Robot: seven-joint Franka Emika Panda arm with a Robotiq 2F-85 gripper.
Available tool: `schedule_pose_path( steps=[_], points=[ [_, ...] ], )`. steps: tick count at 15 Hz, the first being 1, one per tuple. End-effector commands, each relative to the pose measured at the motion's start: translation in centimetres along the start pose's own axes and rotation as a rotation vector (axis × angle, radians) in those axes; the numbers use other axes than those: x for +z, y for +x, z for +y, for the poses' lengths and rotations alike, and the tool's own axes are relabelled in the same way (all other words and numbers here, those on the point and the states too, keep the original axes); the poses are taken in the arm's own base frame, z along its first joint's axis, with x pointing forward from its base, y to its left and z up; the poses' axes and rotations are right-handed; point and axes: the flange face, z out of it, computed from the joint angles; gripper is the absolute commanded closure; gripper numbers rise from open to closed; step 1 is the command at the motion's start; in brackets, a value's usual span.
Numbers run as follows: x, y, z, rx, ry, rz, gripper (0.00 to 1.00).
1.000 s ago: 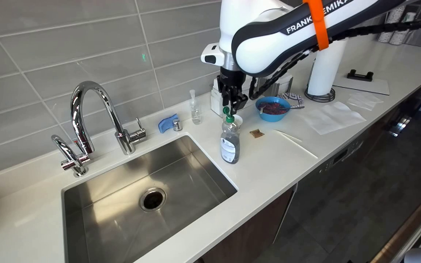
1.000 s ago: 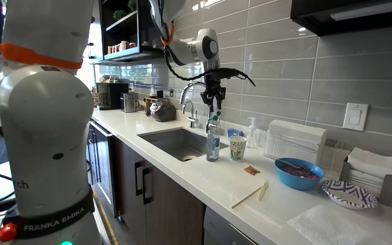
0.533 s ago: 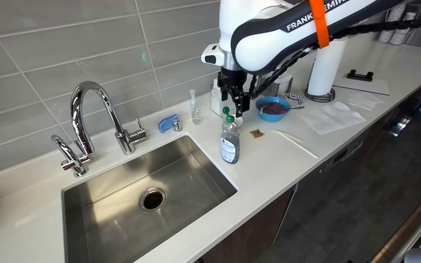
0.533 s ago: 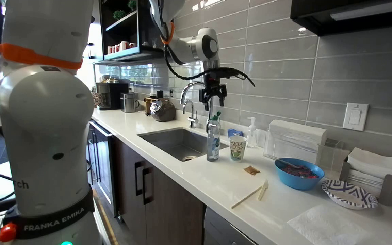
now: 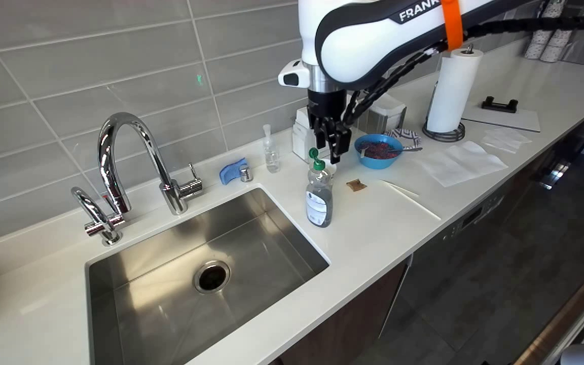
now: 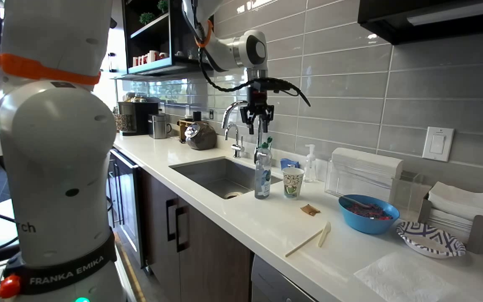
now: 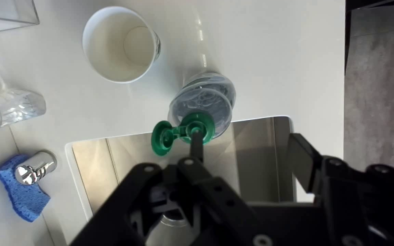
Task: Open the lid of the bottle
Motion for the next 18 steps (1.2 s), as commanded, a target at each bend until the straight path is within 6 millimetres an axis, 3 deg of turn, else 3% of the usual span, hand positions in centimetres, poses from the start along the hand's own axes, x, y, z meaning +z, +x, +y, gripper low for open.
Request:
schedule_pose_path(
  steps=[1, 6, 18],
  points=[
    [0.9, -0.1, 0.7, 0.059, 0.009, 0.020, 0.65],
    [1.8, 0.1, 1.8, 0.135, -0.034, 0.066, 1.00],
    [2.8, 0.0, 3.4, 0.308, -0.159, 0.104, 1.00]
  ],
)
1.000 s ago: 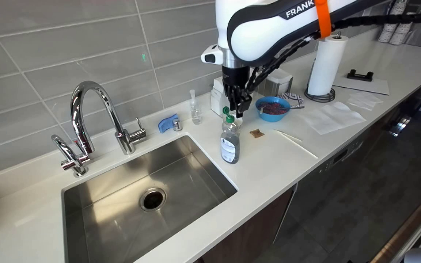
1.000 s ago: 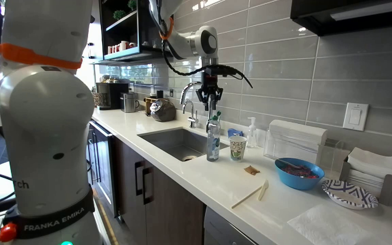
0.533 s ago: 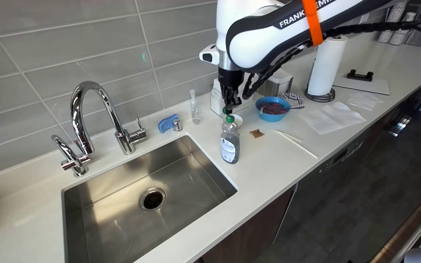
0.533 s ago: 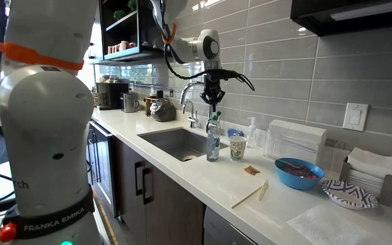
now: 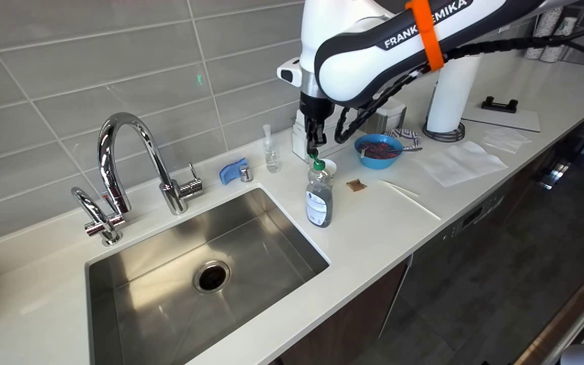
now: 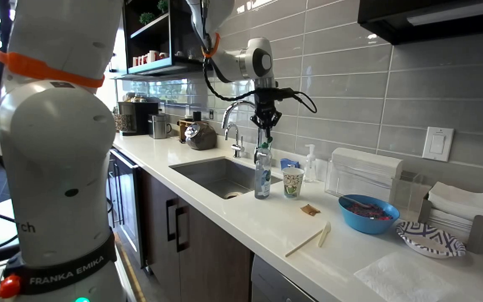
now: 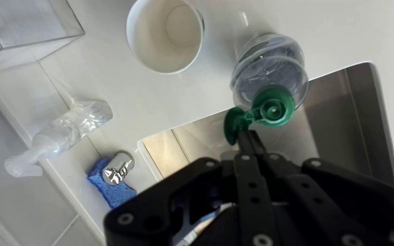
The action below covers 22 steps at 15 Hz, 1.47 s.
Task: Open the lid of the bottle
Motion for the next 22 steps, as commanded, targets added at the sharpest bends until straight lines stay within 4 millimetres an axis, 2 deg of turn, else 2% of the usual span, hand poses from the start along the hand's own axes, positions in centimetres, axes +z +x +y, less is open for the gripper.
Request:
schedule_pose_path(
  steps=[1, 11, 13, 16, 17, 18, 19, 22],
  points=[
    [0.9, -0.1, 0.2, 0.031, -0.031, -0.006, 1.00],
    [2.7, -0.3, 0.0, 0.037, -0.031, -0.018, 1.00],
    [2.0, -0.2, 0.1, 0.041, -0.039, -0.008, 1.00],
    [-0.1, 0.1, -0.2, 0.042, 0.005, 0.001, 1.00],
    [-1.2, 0.1, -0.5, 0.064, 0.018, -0.018, 0.74],
    [-1.9, 0.0, -0.8, 0.074, 0.043, -0.032, 0.74],
    [-2.9, -0.3, -1.1, 0.099, 0.074, -0.061, 0.68],
    [-5.7, -1.7, -1.9, 0.198, 0.120, -0.153, 0.44]
  ],
)
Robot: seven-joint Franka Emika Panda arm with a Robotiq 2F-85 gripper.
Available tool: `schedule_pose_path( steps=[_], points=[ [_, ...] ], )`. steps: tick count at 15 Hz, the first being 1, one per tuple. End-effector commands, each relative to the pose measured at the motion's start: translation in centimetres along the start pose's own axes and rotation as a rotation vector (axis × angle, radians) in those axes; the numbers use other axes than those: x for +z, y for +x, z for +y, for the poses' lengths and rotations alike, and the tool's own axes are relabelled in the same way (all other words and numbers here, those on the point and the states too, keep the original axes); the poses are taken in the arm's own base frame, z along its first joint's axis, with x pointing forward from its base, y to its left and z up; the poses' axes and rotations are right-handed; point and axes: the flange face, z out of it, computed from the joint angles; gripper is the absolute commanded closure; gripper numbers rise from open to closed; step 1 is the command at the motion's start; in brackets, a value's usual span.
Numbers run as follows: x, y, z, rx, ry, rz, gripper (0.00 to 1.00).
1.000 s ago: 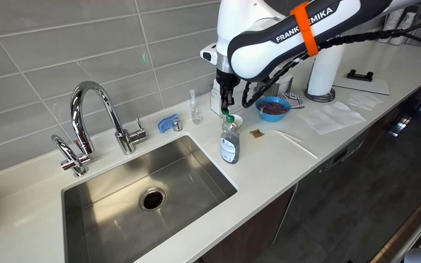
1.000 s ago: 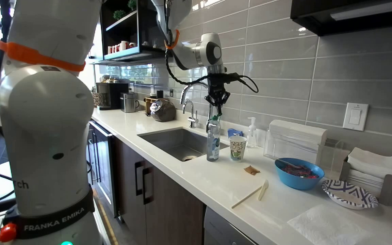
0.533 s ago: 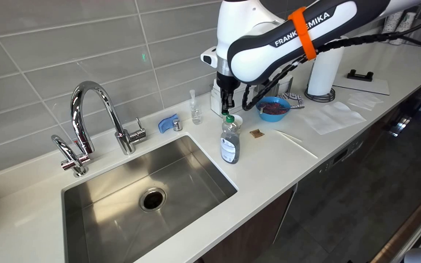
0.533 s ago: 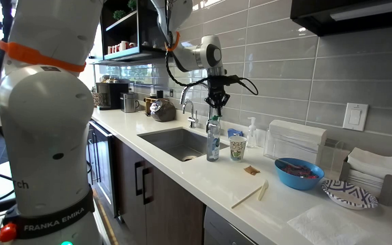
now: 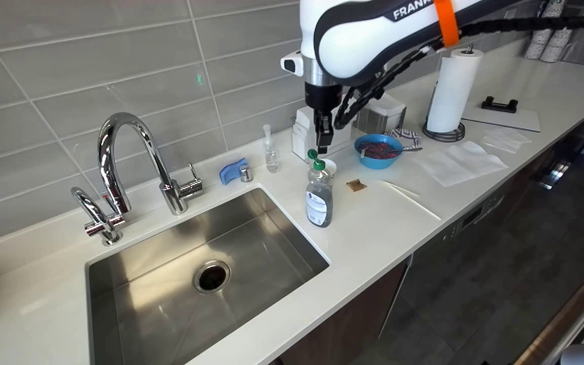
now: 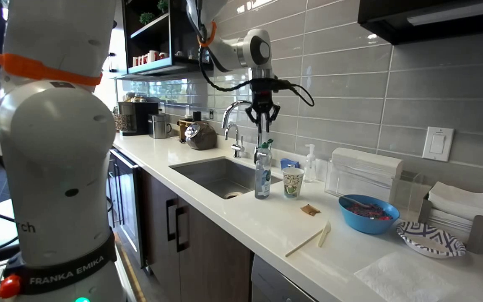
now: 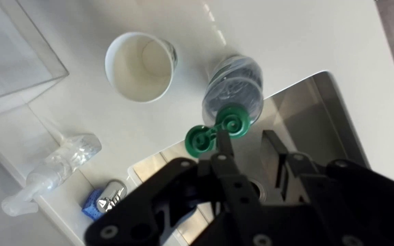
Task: Open the lid of the bottle
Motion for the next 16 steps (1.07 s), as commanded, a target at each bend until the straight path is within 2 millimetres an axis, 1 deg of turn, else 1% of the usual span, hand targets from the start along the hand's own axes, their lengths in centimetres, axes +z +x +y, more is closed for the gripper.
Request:
schedule_pose_path(
  steps=[1, 3, 6, 9, 11, 12, 14, 16],
  points=[
    [-3.4, -2.1, -1.5, 0.121, 0.072, -0.077, 0.38],
    [-5.0, -3.0, -2.1, 0.192, 0.103, -0.090, 0.22],
    [-7.2, -3.3, -3.2, 0.307, 0.133, -0.025, 0.01],
    [-8.9, -3.2, -4.6, 0.467, 0.109, 0.041, 0.00],
    [-9.3, -3.5, -6.0, 0.575, 0.096, 0.032, 0.00],
    [-9.3, -2.8, -4.0, 0.480, 0.098, 0.019, 0.00],
    [-9.6, -2.9, -5.1, 0.535, 0.094, 0.015, 0.00],
    [-9.7, -3.1, -5.5, 0.549, 0.092, 0.013, 0.00]
  ],
)
